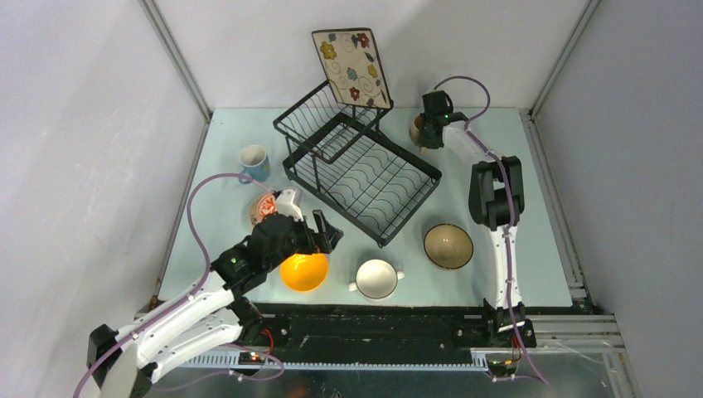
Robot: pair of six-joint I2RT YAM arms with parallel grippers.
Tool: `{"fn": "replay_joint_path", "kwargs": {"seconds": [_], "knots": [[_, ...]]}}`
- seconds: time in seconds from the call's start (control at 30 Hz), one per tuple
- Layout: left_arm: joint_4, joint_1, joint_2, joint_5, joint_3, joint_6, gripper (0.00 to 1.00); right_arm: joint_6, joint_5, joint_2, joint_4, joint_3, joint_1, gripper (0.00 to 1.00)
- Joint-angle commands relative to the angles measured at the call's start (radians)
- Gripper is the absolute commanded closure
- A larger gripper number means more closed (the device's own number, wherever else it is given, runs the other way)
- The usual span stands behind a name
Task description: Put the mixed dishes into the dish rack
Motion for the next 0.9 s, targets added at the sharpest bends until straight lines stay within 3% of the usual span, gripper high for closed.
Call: {"fn": "replay_joint_path", "kwargs": {"seconds": [0.0, 0.27, 0.53, 0.87], "knots": [[0.055, -0.004, -0.021, 0.021, 0.001, -0.008, 0.00, -0.067, 0.151, -0.231, 0.019, -0.019, -0.002, 1.00], [0.072, -0.003, -0.013, 0.042, 0.023, -0.008, 0.00, -0.141, 0.323, -0.568, 0.050, -0.285, 0.098, 1.00], [0.068, 0.003, 0.054, 0.045, 0.119, -0.014, 0.00, -0.173, 0.140, -0.907, 0.114, -0.633, 0.242, 1.00], [0.147, 0.064, 0.183, 0.136, 0.244, -0.062, 0.00, -0.246, 0.097, -1.227, 0.145, -0.963, 0.542, 1.00]]}}
